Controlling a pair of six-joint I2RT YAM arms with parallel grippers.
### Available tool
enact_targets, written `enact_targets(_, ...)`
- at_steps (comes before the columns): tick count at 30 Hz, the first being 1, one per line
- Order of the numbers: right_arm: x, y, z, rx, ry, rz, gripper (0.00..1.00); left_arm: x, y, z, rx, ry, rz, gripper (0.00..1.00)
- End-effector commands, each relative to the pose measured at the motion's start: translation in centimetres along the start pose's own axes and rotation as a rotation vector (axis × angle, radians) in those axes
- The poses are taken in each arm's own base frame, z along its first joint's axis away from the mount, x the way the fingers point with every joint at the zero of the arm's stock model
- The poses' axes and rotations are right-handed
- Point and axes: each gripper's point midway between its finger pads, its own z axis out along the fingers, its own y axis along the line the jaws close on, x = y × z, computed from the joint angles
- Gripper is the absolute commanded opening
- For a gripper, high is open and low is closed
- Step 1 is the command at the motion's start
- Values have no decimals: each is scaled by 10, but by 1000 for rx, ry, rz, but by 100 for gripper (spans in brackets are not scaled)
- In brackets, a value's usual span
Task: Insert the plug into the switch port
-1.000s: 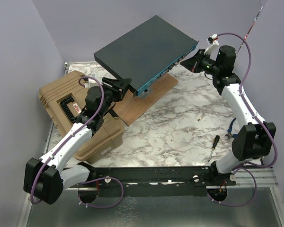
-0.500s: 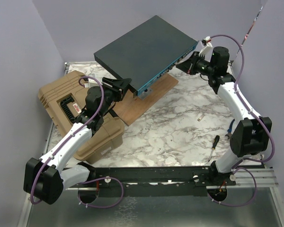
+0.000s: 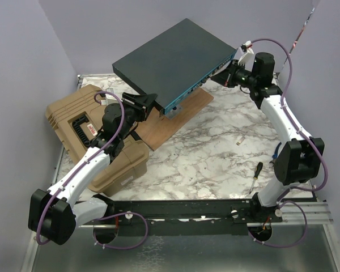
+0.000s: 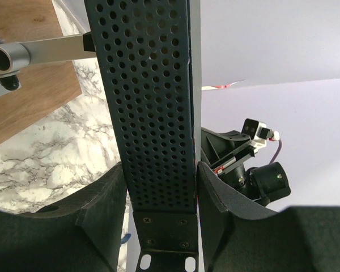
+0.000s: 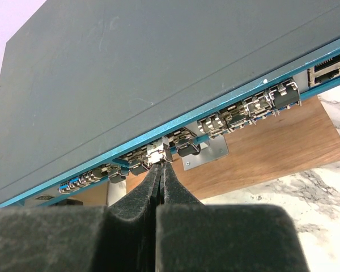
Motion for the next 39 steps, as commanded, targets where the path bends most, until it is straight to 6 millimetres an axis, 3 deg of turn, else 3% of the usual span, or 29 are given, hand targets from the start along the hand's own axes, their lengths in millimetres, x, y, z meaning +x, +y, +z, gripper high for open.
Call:
enact_targets(1, -17, 18, 23, -59, -52, -62, 0, -1, 14, -9, -65, 4, 60, 0)
enact_targets(10, -28, 32, 44, -120, -51, -91, 1, 1, 17, -13, -75, 22, 90, 0)
enact_targets(17, -26, 31, 61, -92, -20, -18, 1, 6, 17, -17, -83, 57, 153, 0)
enact_targets(30, -68, 47, 47, -103, -240, 12, 0, 7, 29, -26, -111, 64, 171, 0)
enact_targets(34, -53, 49, 54, -147, -148, 19, 1, 6, 26, -26, -106, 56, 170, 0)
enact_targets(39, -32, 44, 39, -114, -142, -20, 5, -3, 20, -28, -96, 11, 179, 0)
